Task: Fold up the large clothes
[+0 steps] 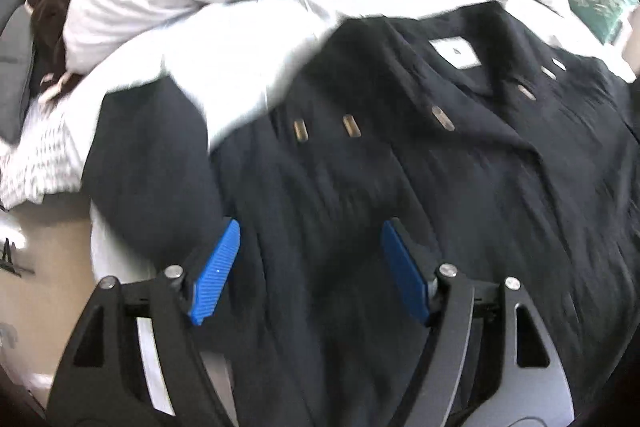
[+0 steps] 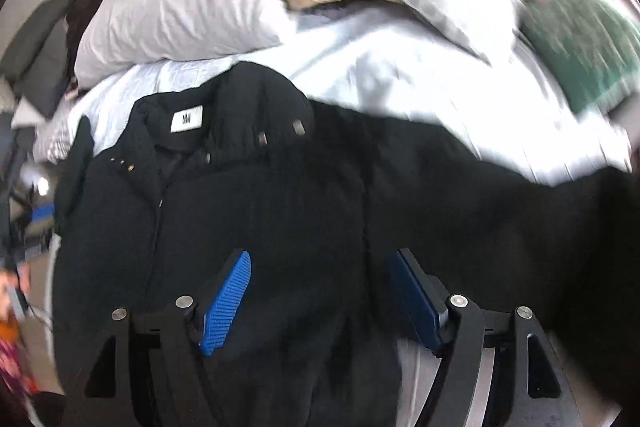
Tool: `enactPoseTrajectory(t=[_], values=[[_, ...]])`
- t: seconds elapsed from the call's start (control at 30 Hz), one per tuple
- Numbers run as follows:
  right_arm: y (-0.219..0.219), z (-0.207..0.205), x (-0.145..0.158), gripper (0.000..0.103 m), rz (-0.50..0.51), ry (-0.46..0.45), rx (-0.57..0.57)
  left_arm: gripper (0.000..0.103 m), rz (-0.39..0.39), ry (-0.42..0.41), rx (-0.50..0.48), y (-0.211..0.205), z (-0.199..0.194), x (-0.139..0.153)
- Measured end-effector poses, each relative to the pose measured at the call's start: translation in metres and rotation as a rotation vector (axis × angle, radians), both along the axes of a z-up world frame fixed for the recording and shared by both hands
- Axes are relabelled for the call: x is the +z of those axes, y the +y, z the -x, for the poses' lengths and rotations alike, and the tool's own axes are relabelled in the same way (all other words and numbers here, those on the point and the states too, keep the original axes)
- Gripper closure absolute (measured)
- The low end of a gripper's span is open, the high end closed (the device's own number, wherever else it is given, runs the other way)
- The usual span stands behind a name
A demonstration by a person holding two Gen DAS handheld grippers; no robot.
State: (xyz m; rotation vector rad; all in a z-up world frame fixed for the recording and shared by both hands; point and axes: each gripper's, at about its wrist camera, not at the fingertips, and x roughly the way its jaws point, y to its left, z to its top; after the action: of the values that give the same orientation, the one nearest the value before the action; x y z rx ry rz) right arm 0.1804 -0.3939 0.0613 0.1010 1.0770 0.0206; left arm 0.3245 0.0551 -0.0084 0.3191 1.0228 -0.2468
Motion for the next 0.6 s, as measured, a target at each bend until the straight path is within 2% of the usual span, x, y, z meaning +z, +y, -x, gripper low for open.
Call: enactPoseTrajectory(t=[0.07,0.17,0.27,0.37,0.43,0.5,0.53,0.57,0.6], values=[[0.011,-0.03,-0.009,0.028,0.021,-0.003,0.03,0.029,0.024,0.002,0.016,-0.012,-0.045,-0.009],[0.035,-0.083,-0.022,0.028,0.043,-0.026,0.088,0.029,0.07,-0.015,0.019,-0.036,-0.086,-0.014],[0.064,-0.132,-0.04,0.028,0.041,-0.048,0.152,0.029,0.117,-0.039,-0.03,-0.069,-0.117,-0.014],[0.089,-0.173,-0.057,0.028,0.048,-0.068,0.188,0.029,0.074,-0.061,-0.07,-0.097,-0.136,-0.019],[0.104,-0.195,-0.068,0.028,0.055,-0.08,0.202,0.029,0.03,-0.043,-0.094,-0.107,-0.144,-0.024],[0.113,-0.214,-0.079,0.031,0.079,-0.067,0.192,0.034,0.045,-0.013,-0.103,-0.103,-0.148,-0.027],[0.116,-0.221,-0.086,0.038,0.107,-0.056,0.178,0.041,0.066,0.008,-0.105,-0.098,-0.148,-0.028],[0.117,-0.225,-0.092,0.065,0.157,-0.051,0.156,0.046,0.072,0.028,-0.1,-0.093,-0.148,-0.028],[0.115,-0.227,-0.096,0.08,0.18,-0.042,0.142,0.046,0.077,0.051,-0.093,-0.085,-0.146,-0.027]])
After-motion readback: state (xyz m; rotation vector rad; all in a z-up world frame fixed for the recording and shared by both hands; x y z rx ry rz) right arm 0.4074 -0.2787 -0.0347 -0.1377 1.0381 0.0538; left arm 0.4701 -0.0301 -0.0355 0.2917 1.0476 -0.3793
